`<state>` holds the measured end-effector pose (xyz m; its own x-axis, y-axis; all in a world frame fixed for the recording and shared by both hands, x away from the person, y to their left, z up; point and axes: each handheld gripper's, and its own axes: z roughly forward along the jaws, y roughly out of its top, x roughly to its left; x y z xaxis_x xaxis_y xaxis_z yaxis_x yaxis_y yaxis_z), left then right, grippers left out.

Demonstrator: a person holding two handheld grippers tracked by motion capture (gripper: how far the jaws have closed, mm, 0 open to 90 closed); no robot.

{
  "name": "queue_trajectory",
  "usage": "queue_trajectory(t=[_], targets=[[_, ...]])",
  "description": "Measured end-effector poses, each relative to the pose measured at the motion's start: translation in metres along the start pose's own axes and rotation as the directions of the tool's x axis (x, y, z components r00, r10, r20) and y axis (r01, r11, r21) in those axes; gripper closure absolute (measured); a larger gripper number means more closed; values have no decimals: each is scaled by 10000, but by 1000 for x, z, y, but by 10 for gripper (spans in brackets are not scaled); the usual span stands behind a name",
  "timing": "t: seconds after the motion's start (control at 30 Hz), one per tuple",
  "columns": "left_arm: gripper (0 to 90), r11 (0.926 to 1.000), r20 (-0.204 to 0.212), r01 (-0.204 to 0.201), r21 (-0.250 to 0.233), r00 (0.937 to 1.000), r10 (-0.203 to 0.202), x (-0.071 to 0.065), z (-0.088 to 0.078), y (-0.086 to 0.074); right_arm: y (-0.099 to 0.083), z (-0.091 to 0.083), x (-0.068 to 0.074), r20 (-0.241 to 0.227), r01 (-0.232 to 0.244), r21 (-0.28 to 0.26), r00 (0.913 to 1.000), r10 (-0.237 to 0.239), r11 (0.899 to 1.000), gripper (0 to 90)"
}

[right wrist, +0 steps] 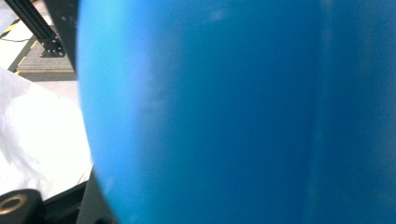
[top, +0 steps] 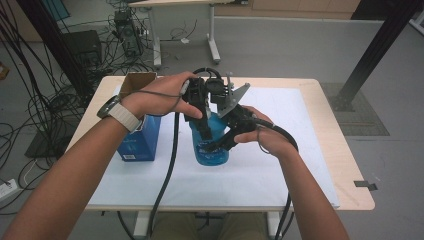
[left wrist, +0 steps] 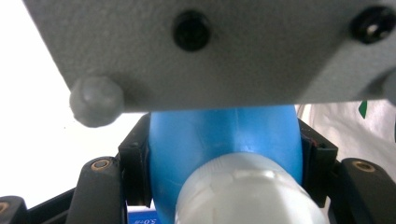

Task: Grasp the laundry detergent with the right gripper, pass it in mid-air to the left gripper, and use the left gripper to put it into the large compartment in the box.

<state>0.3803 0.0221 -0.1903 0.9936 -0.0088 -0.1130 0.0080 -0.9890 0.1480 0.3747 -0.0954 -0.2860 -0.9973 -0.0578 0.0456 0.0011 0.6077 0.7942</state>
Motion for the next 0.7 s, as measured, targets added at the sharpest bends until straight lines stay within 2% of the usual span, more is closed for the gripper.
queue_trajectory(t=[0.03,0.1,0.7], targets=[[375,10000,3,4,5,10000,-4,0,0,0,0,-1,1,121,-98,46,9999,97,9999,432],[375,10000,-11,7,-3,10000,-7,0,0,0,0,-1,1,77,-143,59,9999,142,9999,433],[375,10000,-18,40,-51,10000,-40,0,0,-1,1,-1,1,101,-164,65,9998,163,9998,432]])
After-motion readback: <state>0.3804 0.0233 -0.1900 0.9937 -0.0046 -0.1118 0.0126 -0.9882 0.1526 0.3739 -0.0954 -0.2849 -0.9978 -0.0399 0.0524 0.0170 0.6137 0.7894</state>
